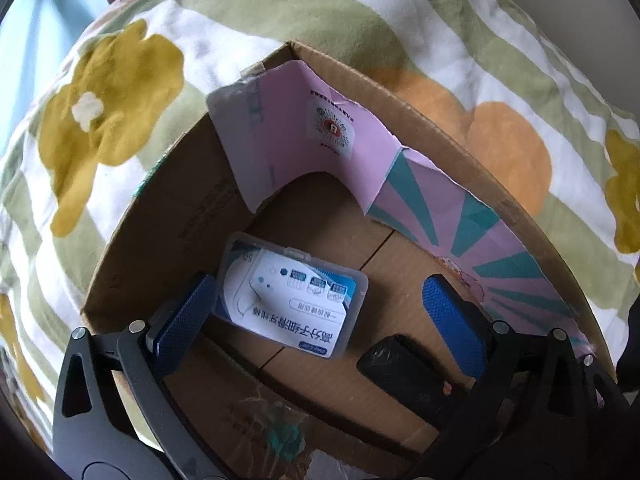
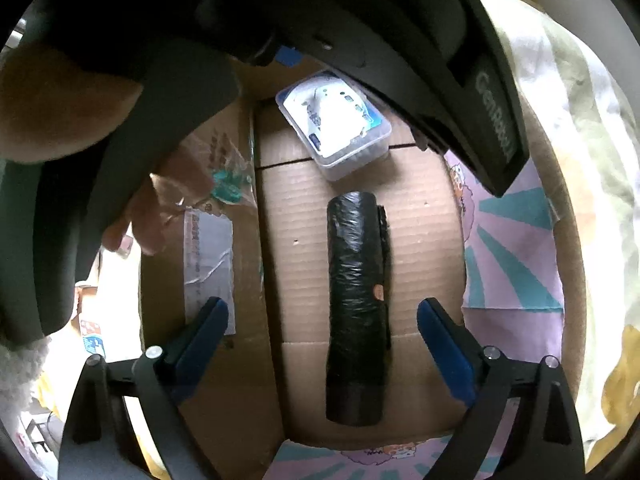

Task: Organize objects
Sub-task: 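Release the floss box and black cylinder into the cardboard box, then withdraw both grippers from the box back over the remaining items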

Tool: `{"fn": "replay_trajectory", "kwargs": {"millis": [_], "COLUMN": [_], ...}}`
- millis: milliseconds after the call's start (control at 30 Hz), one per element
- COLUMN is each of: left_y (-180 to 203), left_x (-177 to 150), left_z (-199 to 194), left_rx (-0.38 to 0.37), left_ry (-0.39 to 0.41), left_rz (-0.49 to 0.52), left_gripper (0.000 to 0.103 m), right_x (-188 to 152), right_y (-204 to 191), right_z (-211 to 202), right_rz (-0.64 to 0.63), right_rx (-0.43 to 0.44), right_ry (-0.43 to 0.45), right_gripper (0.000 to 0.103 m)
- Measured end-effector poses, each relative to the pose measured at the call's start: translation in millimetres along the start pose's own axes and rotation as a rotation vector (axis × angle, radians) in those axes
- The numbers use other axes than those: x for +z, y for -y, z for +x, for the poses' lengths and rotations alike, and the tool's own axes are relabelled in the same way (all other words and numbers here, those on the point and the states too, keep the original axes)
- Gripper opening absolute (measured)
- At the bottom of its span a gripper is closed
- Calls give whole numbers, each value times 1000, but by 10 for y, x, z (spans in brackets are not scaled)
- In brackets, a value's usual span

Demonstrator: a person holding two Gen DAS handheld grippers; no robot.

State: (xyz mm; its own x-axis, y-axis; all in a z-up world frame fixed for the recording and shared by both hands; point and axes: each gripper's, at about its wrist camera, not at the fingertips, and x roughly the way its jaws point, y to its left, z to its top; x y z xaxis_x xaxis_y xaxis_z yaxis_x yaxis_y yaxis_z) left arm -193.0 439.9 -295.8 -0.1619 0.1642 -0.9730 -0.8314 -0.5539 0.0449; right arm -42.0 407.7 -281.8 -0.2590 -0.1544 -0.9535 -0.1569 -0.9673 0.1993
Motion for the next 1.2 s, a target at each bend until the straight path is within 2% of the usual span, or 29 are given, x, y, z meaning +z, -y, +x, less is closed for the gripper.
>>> {"fn": "replay_trajectory", "kwargs": {"millis": [267,400,533,667,800,833,900,1067,1200], "left_y": [1,94,20,-4,-79,-113,-166,-394,-645], "left_x": [50,-60,-72,-195,-344,-404,-489,-871,-1309], "left_z": [-136,-374,-637,-1016,-1461,-1613,-1806,-2414,-2894], "left_rx": [-4,-11,-12,-12,-15,-13,-8,47,77], "left_ry": [14,40,65,81,117,132,151,226,289], "left_rz": [-23,-39,-70,-112,-148,-158,-171,-238,-329], "left_gripper": [103,103,103,103,103,103,103,103,103], "right_x": [-95,-189,-295,-365,-177,-29,31,62,11], "right_y": [-66,-85,-143,-287,-493,-443,-366,-707,-1023], "right_z": [-235,-451,-730,-1094,-1313,-1335,-1435,-1762,-2044], "right_rz": [-18,7,15,23,23,22,11,-34,-75], "right_rx": [4,9,-8,-15,-26,-30,-47,-44,-36], "right_ry": [42,74,109,135,154,158,173,202,235], "right_gripper": [102,102,102,102,102,102,102,102,102]}}
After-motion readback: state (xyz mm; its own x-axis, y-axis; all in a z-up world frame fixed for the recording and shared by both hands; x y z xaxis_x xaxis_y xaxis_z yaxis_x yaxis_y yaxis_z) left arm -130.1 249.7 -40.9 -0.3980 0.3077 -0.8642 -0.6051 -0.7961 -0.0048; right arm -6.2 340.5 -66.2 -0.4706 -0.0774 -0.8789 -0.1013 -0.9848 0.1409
